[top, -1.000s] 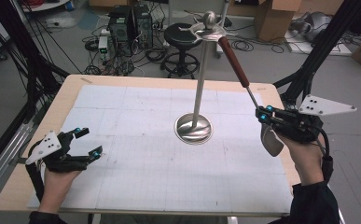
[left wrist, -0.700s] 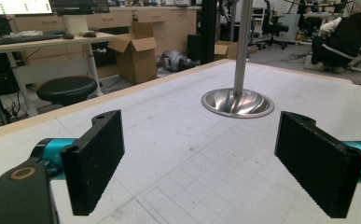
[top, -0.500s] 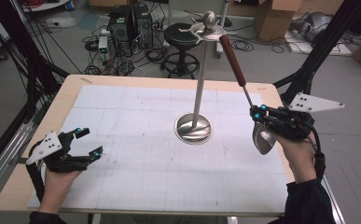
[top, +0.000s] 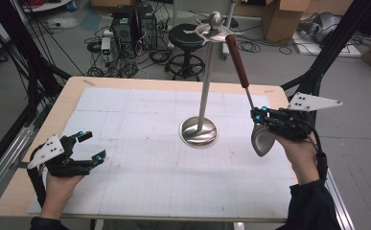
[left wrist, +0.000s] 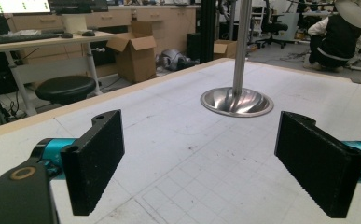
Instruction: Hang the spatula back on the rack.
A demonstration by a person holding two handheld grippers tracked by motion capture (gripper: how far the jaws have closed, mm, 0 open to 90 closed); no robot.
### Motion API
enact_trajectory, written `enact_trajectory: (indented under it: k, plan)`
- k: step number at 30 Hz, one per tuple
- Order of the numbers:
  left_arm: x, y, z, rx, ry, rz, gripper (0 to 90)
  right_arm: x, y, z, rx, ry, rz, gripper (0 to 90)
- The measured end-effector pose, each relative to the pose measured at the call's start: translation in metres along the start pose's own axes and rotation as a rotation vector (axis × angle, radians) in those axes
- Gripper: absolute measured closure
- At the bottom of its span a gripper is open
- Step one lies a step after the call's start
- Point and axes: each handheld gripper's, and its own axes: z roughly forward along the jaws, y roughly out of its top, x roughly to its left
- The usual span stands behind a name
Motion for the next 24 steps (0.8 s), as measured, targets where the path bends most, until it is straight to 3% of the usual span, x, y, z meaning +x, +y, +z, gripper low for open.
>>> enact_trajectory:
  k: [24]
  plan:
    - [0.0,-0.001,0.001,0.005,-0.004,0.001,16.4,-0.005,0.006,0.041,0.089,0.028,0.009,85.3]
